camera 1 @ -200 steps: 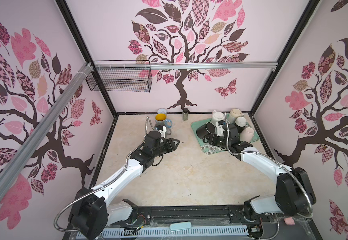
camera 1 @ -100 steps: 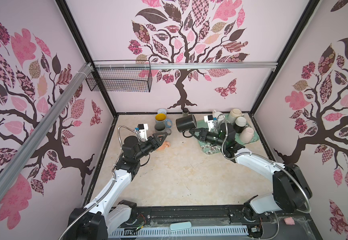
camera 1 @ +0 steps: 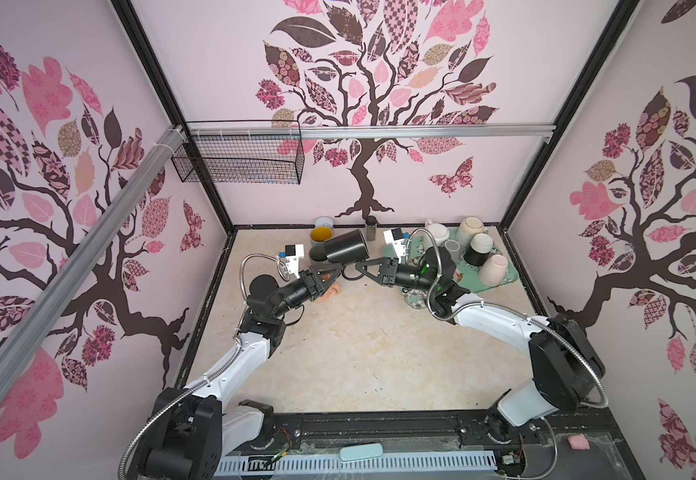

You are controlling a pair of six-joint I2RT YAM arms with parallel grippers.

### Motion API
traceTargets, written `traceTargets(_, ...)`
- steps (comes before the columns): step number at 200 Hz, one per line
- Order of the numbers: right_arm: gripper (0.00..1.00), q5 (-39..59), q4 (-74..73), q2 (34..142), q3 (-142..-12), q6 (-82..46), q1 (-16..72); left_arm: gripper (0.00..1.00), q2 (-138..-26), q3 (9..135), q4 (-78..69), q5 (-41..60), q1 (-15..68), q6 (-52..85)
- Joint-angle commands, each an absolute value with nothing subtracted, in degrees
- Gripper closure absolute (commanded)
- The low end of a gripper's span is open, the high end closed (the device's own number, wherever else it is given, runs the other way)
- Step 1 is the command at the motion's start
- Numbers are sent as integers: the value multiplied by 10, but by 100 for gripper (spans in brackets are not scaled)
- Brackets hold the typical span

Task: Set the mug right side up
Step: 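Tilt the black mug toward the left gripper while the left grips its rim, then carry the black mug upright with the left while the right releases and draws back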

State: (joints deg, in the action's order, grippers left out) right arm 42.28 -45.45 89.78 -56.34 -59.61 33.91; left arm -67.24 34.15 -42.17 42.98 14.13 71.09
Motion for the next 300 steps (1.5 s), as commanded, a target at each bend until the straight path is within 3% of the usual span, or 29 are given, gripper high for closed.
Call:
traceTargets(1, 100, 438, -562, 908, -605, -622, 344, 49, -678, 337, -484, 440, 139, 734)
traceTargets(74, 100, 442, -609, 944, -616, -665, 355, 57, -757, 334, -664, 440, 149, 841)
traceTargets(104, 100, 443, -597, 947, -617, -659, 355, 73, -765, 336, -667, 444, 149, 841)
traceTargets(138, 100, 443, -565, 948, -619, -641, 355, 100, -764, 342, -646, 462, 149, 834)
traceTargets(145, 100, 441, -552, 948, -620, -634, 355, 100, -763, 341, -643, 465, 149, 832)
traceTargets(156, 87, 438, -527, 946, -623, -620, 355, 100, -760, 339, -631, 466, 148, 828)
traceTargets(172, 77, 431, -476, 939, -627, -589, 355, 100, -748, 332, -609, 465, 142, 820)
traceTargets(221, 55, 381, -258, 922, -660, -475, 355, 100, -697, 311, -483, 467, 127, 772)
traceTargets(252, 47, 373, -217, 926, -663, -459, 355, 100, -658, 293, -400, 468, 125, 739)
traceTargets(300, 44, 369, -170, 932, -674, -433, 355, 100, -586, 262, -251, 469, 106, 674)
